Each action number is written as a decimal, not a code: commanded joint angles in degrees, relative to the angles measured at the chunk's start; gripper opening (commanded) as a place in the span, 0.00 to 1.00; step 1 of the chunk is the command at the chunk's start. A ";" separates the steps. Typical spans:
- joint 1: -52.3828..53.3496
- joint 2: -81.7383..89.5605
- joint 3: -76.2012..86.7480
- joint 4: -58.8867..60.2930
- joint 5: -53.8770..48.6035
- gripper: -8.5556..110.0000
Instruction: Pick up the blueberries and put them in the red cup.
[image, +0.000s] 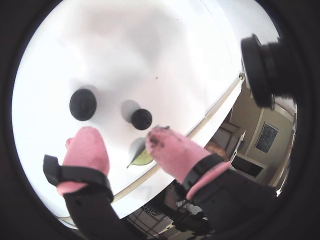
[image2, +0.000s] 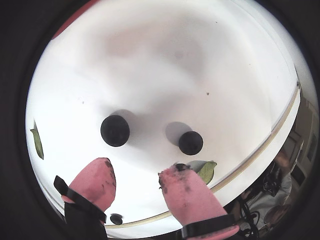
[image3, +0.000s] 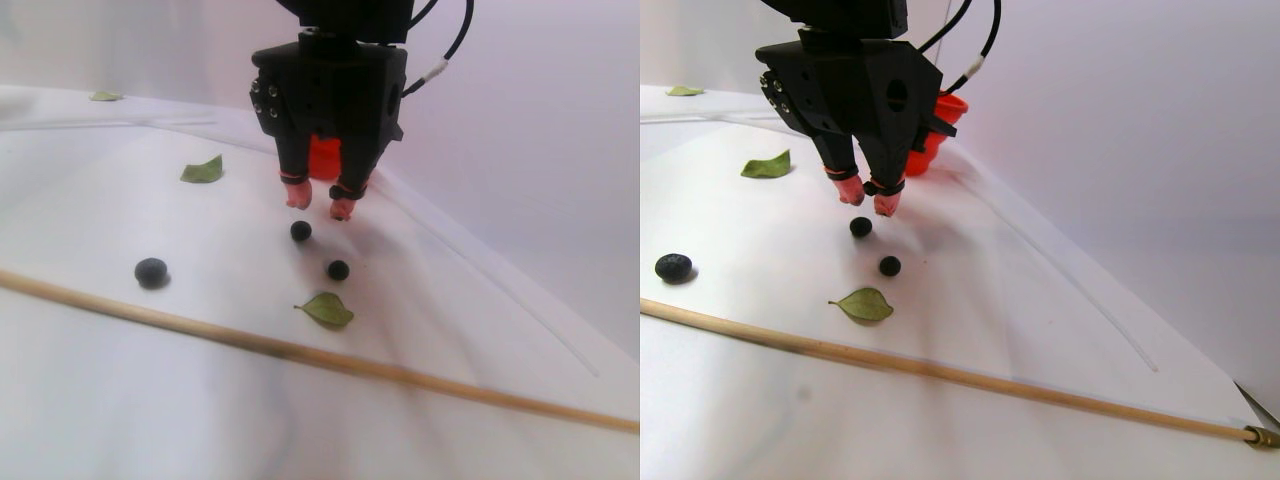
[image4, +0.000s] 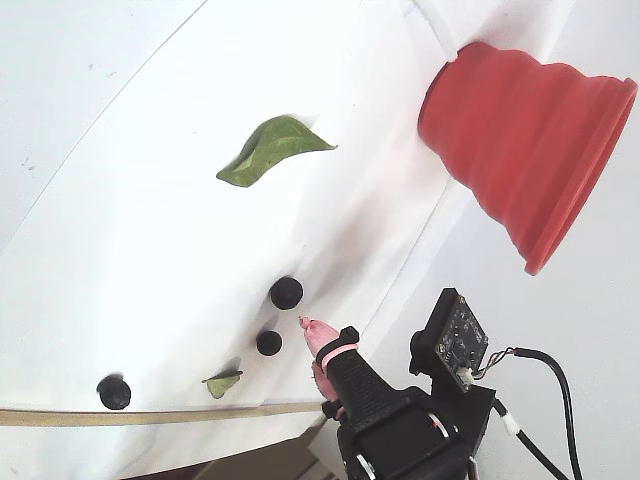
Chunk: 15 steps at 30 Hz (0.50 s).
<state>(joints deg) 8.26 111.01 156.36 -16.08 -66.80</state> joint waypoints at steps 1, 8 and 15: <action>0.00 0.53 -1.67 -0.70 0.88 0.23; -1.23 0.70 -1.58 -1.49 3.52 0.24; -1.23 -4.75 -4.22 -3.43 3.25 0.24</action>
<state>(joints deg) 6.59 107.05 153.90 -18.11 -63.46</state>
